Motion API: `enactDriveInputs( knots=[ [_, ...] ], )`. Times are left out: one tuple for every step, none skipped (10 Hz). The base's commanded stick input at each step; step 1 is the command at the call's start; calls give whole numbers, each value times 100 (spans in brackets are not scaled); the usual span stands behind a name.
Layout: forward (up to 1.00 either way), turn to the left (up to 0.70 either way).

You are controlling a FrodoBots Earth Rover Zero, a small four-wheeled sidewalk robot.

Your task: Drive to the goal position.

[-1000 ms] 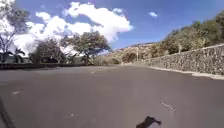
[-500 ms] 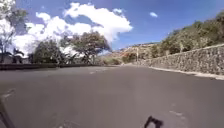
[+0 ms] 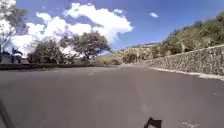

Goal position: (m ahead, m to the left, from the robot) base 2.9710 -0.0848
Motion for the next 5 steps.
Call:
enactDriveInputs(
  knots=[
    [50, 0],
    [50, 0],
    [50, 0],
    [50, 0],
    [50, 0]
  ],
)
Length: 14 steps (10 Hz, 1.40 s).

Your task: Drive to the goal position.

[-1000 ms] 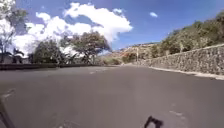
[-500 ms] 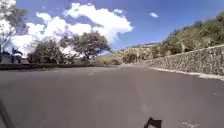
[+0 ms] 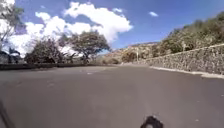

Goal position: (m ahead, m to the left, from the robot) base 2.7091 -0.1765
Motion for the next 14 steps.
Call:
enactDriveInputs(
  knots=[
    [50, 0],
    [50, 0],
    [50, 0],
    [50, 0],
    [50, 0],
    [50, 0],
    [50, 0],
    [50, 0],
    [50, 0],
    [50, 0],
    [50, 0],
    [50, 0],
    [50, 0],
    [50, 0]
  ],
)
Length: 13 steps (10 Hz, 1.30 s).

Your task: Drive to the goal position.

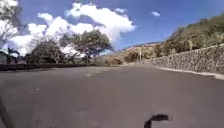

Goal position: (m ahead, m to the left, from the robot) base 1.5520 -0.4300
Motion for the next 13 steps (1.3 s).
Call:
enactDriveInputs(
  knots=[
    [50, 0],
    [50, 0],
    [50, 0],
    [50, 0],
    [50, 0],
    [50, 0],
    [50, 0],
    [50, 0],
    [50, 0],
    [50, 0],
    [50, 0],
    [50, 0],
    [50, 0]
  ],
)
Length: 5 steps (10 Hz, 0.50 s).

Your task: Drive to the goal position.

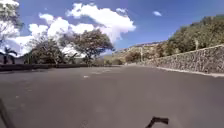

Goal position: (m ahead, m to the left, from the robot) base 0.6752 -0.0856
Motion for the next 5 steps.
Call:
enactDriveInputs(
  knots=[
    [50, 0],
    [50, 0],
    [50, 0],
    [50, 0],
    [50, 0]
  ],
)
